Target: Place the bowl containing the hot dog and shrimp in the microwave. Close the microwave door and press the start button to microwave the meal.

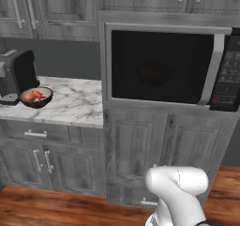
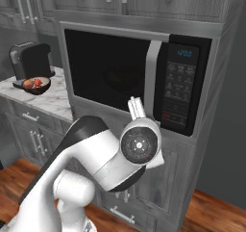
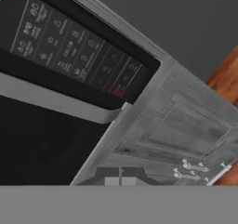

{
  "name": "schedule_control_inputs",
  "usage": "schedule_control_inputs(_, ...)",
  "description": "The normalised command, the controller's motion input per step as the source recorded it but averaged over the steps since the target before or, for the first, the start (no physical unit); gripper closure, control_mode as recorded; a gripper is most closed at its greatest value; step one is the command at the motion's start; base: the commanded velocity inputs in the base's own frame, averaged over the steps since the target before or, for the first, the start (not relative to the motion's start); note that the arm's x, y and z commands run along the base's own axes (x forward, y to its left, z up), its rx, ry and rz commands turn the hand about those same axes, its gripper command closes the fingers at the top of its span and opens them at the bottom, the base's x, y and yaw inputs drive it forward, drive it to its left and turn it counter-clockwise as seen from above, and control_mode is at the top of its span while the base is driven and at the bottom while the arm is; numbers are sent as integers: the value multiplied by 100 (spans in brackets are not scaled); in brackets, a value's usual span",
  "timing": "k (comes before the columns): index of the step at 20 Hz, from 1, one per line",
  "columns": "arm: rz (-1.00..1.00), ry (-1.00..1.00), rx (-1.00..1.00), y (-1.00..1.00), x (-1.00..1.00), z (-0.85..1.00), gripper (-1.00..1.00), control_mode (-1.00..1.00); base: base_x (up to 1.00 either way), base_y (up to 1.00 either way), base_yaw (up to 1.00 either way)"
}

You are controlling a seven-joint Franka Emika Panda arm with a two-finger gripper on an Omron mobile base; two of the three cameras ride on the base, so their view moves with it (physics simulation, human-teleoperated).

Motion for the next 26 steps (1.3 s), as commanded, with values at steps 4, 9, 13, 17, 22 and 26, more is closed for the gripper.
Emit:
schedule_control_inputs(4, 0, 0, 11, -6, 34, -17, 100, -100, 0, 0, 0)
schedule_control_inputs(9, 0, -2, 7, -18, 18, -31, 100, -100, 0, 0, 0)
schedule_control_inputs(13, -2, -10, 2, -14, 16, -25, 100, -100, 0, 0, 0)
schedule_control_inputs(17, -6, -13, 0, -9, 21, -20, 100, -100, 0, 0, 0)
schedule_control_inputs(22, -10, -7, 0, -2, 27, -3, 100, -100, 0, 0, 0)
schedule_control_inputs(26, -9, 0, 0, 0, 28, 0, 100, -100, 0, 0, 0)
